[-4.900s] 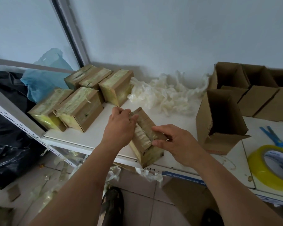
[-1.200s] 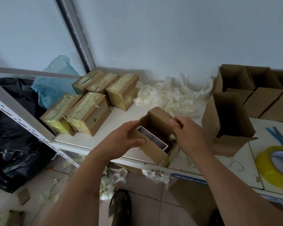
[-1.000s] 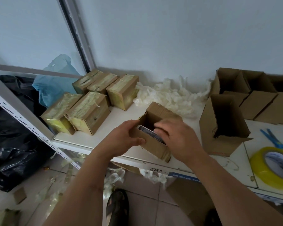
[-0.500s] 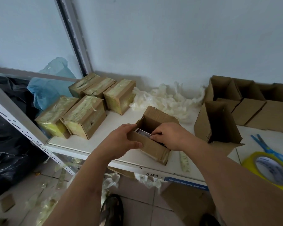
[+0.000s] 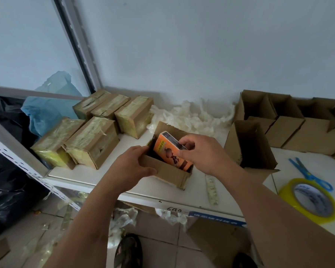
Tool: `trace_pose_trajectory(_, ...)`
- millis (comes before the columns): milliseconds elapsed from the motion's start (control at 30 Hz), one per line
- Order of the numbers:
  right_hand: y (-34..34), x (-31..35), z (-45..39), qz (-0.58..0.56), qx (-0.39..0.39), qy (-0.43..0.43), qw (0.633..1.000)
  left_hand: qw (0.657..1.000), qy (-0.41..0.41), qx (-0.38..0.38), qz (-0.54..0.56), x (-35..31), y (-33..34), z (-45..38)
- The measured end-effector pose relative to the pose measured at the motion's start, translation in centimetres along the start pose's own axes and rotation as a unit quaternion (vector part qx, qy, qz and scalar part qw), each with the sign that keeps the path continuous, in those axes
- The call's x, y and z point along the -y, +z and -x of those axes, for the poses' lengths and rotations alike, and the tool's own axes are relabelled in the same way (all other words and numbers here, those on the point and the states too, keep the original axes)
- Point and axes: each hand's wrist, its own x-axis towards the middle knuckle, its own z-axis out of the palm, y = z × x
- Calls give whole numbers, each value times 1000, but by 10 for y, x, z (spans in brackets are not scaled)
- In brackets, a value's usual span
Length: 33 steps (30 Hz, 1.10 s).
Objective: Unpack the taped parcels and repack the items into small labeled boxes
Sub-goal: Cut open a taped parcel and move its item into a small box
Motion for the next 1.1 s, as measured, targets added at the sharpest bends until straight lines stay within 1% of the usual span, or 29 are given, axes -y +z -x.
trace_pose_trajectory(100, -2, 4, 8, -51, -55, 8, 997, 1000, -15, -18, -19, 1, -1, 4)
trace_pose_trajectory(300, 0, 10, 17, -89, -117, 28, 989, 994, -66, -53, -64, 3, -1, 18)
trace_pose_trajectory(400, 2, 12, 23, -126, -136, 44, 982, 989, -84, -86, -87, 2, 0, 26)
trace_pose_trajectory(500, 3, 10, 32, -163, -155, 55, 973, 982, -119, -103, -104, 2, 1, 30)
trace_pose_trajectory(600, 0, 6, 43, -150, -156, 79, 973, 974, -150, -114, -123, 3, 4, 35)
trace_pose_trajectory(667, -4, 5, 51, -130, -154, 88, 975, 961, -149, -121, -200, -2, 8, 39)
trace_pose_trajectory(700, -7, 5, 55, -119, -154, 92, 977, 953, -131, -141, -235, -8, 11, 41)
trace_pose_trajectory(733, -10, 4, 59, -109, -153, 97, 977, 948, -104, -169, -247, -16, 14, 42)
trace_pose_trajectory(800, -18, 2, 67, -97, -158, 104, 977, 953, -41, -214, -212, -39, 22, 41)
trace_pose_trajectory(833, -23, 0, 71, -94, -165, 106, 976, 959, -15, -218, -182, -53, 27, 39)
trace_pose_trajectory(933, -42, -7, 81, -76, -198, 114, 971, 977, 32, -196, -71, -91, 50, 27)
trace_pose_trajectory(1000, -57, -14, 86, -51, -217, 121, 967, 983, 38, -179, 15, -113, 64, 19)
trace_pose_trajectory(1100, -81, -26, 90, -43, -249, 130, 959, 980, 7, -154, 129, -137, 83, 8)
